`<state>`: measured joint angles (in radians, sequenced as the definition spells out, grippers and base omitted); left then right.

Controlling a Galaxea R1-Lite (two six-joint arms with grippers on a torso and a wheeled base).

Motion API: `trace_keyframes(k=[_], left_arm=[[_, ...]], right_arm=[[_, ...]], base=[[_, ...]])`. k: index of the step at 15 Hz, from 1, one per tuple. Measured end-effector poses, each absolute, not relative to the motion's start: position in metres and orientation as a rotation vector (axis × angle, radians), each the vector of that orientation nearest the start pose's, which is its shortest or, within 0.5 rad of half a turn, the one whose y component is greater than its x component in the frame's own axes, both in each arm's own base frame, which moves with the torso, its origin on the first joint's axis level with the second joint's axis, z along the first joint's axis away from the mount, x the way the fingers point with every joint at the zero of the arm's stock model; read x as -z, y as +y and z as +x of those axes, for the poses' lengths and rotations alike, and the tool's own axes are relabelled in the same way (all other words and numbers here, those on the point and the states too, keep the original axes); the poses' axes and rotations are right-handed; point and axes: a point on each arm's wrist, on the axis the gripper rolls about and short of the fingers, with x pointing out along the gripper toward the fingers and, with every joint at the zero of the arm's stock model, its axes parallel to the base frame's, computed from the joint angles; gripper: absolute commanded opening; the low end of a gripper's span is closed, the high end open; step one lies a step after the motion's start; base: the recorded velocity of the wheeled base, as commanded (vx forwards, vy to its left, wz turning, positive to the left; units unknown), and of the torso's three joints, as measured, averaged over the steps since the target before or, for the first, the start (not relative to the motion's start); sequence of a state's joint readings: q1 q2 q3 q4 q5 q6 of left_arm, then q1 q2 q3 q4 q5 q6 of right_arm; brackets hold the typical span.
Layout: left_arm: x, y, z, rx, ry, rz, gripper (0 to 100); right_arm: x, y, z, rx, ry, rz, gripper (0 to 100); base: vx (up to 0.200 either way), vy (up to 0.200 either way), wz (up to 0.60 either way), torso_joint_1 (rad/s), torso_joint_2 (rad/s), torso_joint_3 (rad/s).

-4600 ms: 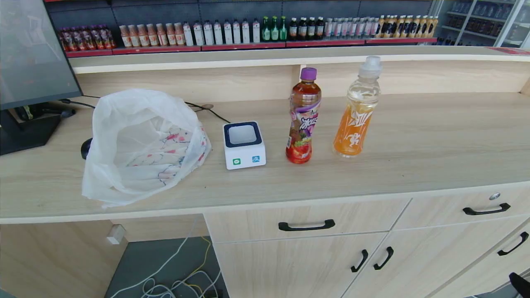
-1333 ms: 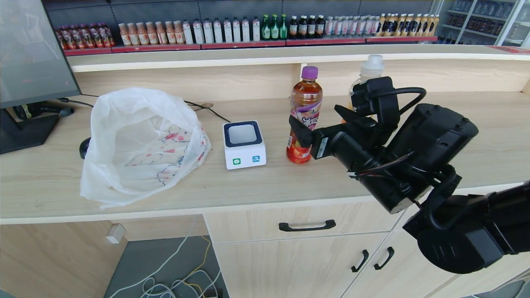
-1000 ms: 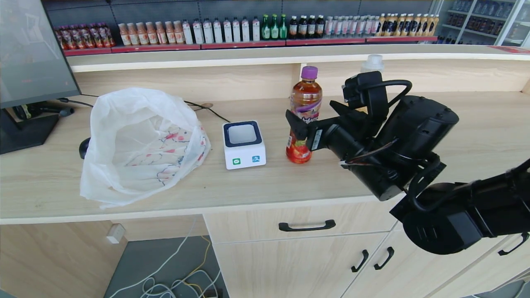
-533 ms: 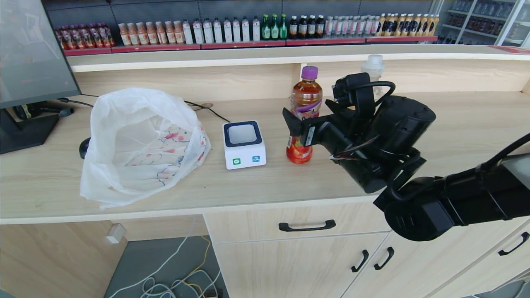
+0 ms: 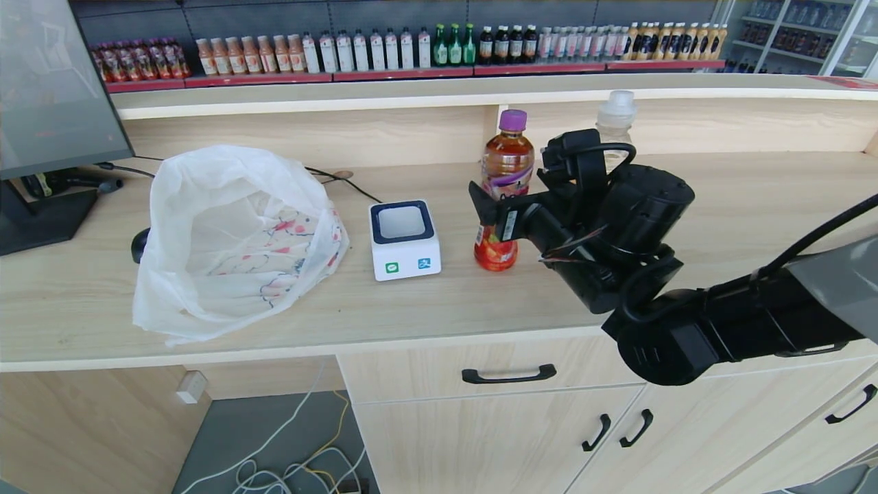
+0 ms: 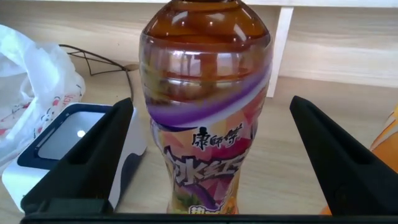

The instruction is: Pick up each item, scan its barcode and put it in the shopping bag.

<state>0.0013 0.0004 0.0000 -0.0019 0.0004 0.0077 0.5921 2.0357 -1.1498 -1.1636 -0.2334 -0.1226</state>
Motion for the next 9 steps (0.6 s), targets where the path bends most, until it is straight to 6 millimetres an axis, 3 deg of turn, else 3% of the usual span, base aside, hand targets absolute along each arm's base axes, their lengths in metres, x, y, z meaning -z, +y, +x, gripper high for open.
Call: trace_keyframes(k=[9], left_arm=[[-0.076,0.000,-0.023,-0.002,-0.001,0.008,100]], right_arm=[[-0.190,0.219,0.358,-0.308,-0.250,-0.005,100]], base=[[0.000,0.000,0.00,0.000,0.00,0.000]])
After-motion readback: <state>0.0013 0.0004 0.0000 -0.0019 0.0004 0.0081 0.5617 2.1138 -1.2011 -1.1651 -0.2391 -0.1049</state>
